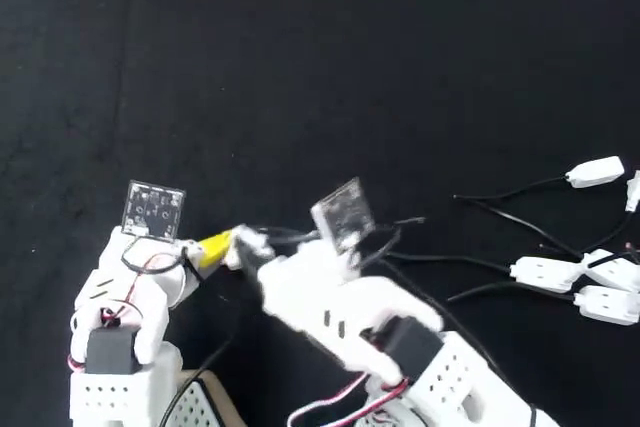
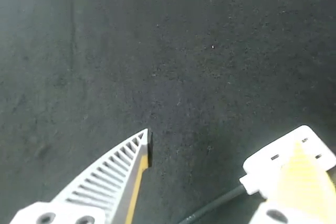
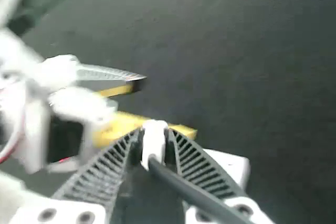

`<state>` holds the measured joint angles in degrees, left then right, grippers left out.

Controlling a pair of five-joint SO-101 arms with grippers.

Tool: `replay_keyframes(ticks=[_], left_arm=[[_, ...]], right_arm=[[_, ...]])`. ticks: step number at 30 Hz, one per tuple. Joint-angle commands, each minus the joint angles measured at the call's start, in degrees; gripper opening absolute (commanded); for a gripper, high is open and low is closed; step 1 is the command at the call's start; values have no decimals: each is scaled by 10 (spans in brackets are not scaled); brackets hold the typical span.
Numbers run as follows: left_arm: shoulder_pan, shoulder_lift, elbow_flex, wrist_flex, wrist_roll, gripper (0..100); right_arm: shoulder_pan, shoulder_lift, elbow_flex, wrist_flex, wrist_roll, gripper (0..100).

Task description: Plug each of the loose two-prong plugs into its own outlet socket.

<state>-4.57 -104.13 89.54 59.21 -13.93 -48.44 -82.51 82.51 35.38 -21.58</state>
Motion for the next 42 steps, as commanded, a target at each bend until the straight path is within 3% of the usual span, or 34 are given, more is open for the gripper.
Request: replay_keyframes(ticks=[1,6,12,20,42], left_arm=[[-38,-1,1,84,-110,385],[-167,-2,5,149,-160,385],[-269,-3,22,147,-177,385],[-269,-3,30,146,-202,385],[-269,-3,30,146,-203,385]], right_arm=[[68,29,-74,40,4,11],[72,196,-119,27,5,11],[108,444,-239,29,6,11],[108,571,-289,29,-6,11],[73,609,-296,50,-42,11]])
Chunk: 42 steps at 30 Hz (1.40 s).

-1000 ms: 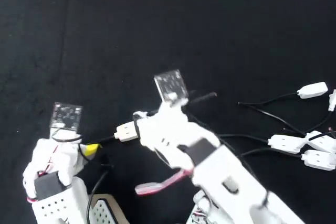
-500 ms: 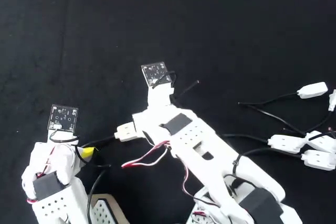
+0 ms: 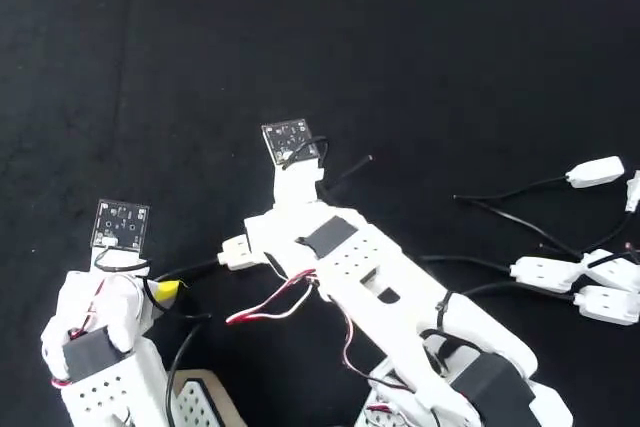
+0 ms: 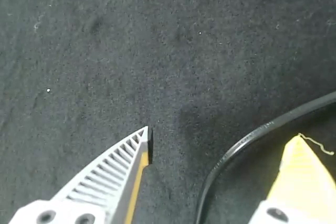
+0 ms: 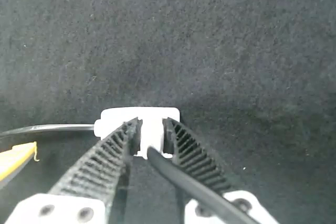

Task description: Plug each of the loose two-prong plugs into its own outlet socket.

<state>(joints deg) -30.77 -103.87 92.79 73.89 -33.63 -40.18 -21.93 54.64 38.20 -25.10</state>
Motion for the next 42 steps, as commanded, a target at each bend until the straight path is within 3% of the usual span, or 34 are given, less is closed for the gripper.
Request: replay_keyframes(ticks=[1,17,26,32,37,42], left_arm=[[-7,-5,-2,-1,-6,385],[-7,-5,-2,-1,-6,385],[-7,-5,-2,-1,-6,385],[-7,-5,-2,-1,-6,385],[-7,-5,-2,-1,-6,385],[-7,-5,-1,-1,-6,385]], right_arm=[[-10,3,-17,25,-7,11],[-11,9,-13,24,-7,11],[-69,196,-104,30,-7,11],[-69,263,-183,119,-6,11],[-37,242,-187,164,-1,11],[75,198,-188,234,90,11]])
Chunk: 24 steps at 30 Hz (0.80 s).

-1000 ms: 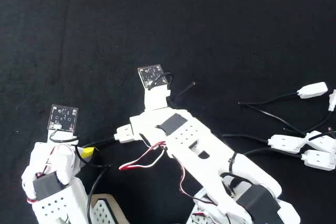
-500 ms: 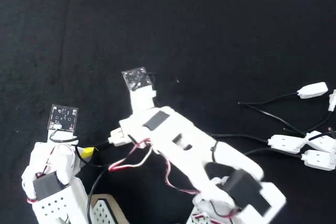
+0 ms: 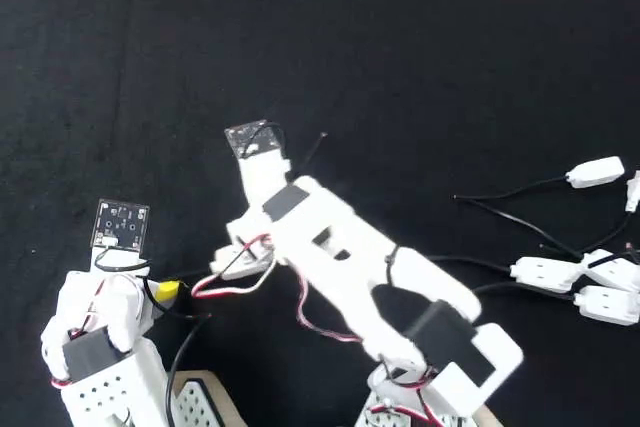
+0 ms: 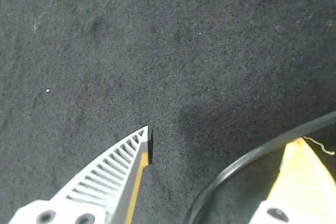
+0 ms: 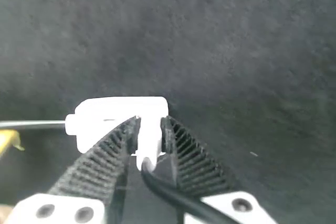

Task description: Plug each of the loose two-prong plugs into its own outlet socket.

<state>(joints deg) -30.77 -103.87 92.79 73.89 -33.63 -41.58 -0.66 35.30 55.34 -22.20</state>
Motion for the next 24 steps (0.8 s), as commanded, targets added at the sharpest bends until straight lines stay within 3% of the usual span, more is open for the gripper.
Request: replay_keyframes(ticks=[1,9,16,20,24], left_arm=[[-7,-5,-1,-1,-6,385],[-7,-5,-1,-1,-6,385],[-7,-5,-1,-1,-6,385],[-7,-5,-1,-1,-6,385],[-7,-6,-1,-1,-6,385]], right_arm=[[121,-21,6,71,84,11],[470,-29,-11,62,335,11],[820,-27,-56,-39,584,11],[927,-27,-55,-109,669,12],[962,-18,-44,-129,708,24]])
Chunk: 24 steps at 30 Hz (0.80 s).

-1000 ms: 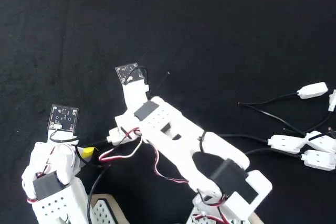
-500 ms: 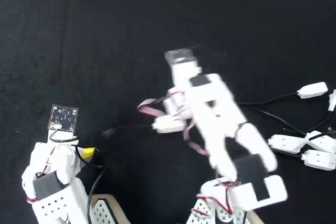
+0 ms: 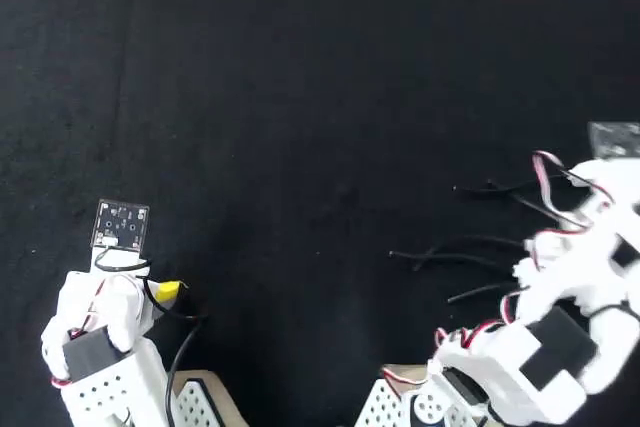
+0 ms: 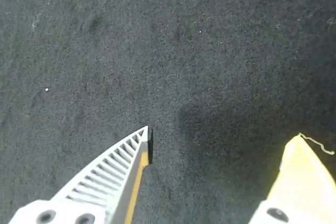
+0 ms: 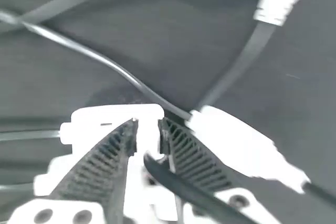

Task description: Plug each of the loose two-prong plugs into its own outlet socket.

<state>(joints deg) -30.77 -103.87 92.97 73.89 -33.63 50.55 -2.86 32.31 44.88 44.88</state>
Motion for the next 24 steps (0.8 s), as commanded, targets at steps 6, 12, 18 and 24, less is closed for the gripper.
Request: replay_keyframes(ticks=[6,12,18,24], left_arm=[[-7,-6,-3,-1,-6,385],[22,-5,-2,3,-6,385],[23,-5,4,1,-6,384],[27,-5,4,0,-4,227]], right_arm=[[15,-21,1,32,-1,342],[-82,-173,-74,258,-88,384],[-195,-372,-171,495,-173,185],[-334,-516,-5,462,-176,28]])
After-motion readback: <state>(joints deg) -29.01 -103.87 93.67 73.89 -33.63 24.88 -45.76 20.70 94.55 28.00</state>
